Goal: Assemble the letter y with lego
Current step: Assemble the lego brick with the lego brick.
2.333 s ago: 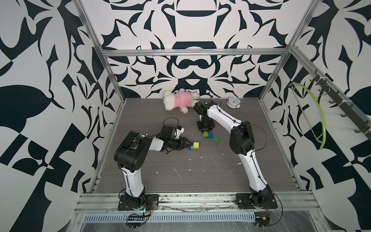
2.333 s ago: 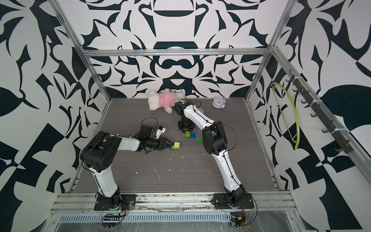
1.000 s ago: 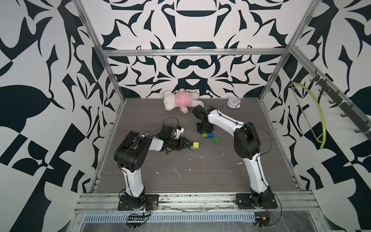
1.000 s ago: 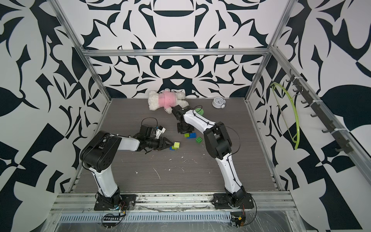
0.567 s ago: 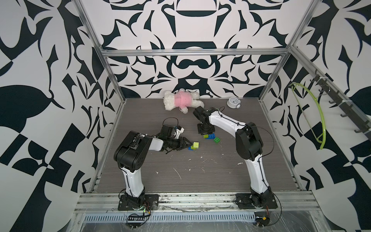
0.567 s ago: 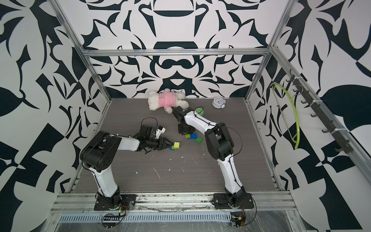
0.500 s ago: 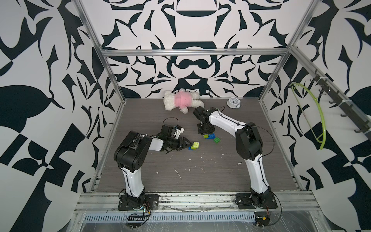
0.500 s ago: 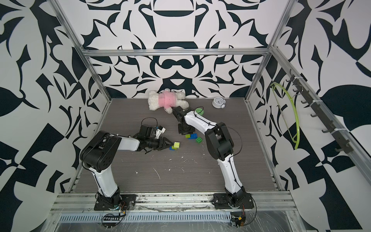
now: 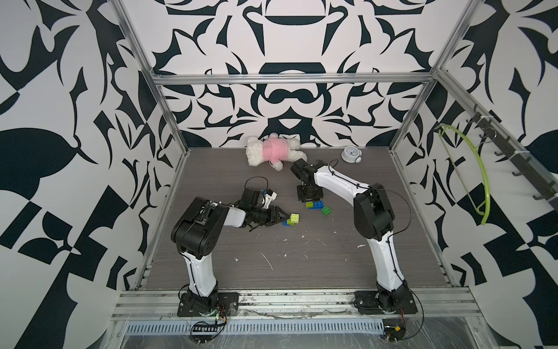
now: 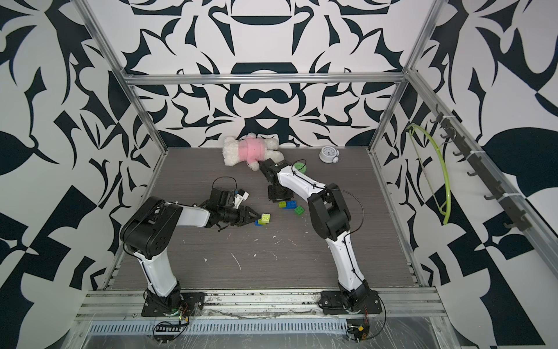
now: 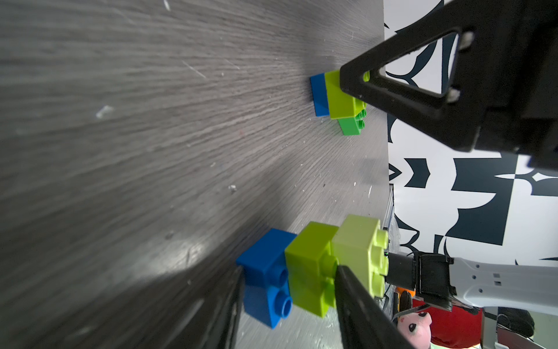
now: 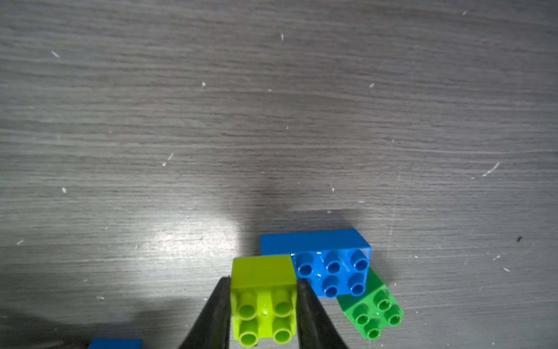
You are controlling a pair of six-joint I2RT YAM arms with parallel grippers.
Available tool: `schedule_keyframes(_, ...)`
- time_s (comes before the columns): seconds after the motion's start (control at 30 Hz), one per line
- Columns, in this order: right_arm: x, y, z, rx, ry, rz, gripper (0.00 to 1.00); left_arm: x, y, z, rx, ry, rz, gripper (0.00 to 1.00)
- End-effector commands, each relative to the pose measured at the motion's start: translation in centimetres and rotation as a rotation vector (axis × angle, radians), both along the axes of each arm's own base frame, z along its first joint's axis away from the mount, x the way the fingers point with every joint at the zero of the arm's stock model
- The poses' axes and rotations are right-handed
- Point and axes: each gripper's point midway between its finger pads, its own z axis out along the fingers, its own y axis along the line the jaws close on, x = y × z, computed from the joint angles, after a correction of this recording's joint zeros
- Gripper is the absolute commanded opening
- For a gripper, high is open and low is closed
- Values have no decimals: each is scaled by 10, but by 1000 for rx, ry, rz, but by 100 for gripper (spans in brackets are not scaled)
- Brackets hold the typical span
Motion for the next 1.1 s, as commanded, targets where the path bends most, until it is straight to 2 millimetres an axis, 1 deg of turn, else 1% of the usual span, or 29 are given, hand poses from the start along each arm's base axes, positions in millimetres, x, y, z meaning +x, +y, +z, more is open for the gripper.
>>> schedule_keyframes(0.0, 8, 3, 21, 28, -40, -18, 39, -66, 72, -105, 406, 358, 125, 54)
schedule_keyframes(0.2, 13, 4, 38, 44, -82, -20, 45, -65, 72, -105, 406, 359, 126, 54)
schedule_keyframes(0.37, 14, 3, 55, 64, -124, -18, 47, -65, 72, -106, 406, 359, 125, 54)
schedule_keyframes(0.47, 13, -5, 64, 92, -158, -25, 47, -65, 72, -106, 405, 359, 125, 54)
schedule_keyframes(0.57, 12, -17, 65, 193, -162, -73, 50, -66, 72, -106, 406, 360, 124, 54)
schedule_keyframes(0.67, 12, -33, 59, 287, -164, -143, 52, -66, 72, -105, 404, 359, 123, 54)
schedule_keyframes(0.83, 7, -56, 35, 429, -135, -259, 53, -65, 72, -105, 404, 359, 124, 54)
schedule_keyframes(0.93, 6, -64, 23, 479, -125, -300, 52, -65, 72, -105, 403, 358, 124, 54)
schedule_keyframes(1.07, 6, -70, 15, 487, -118, -325, 51, -66, 72, -106, 405, 359, 124, 54)
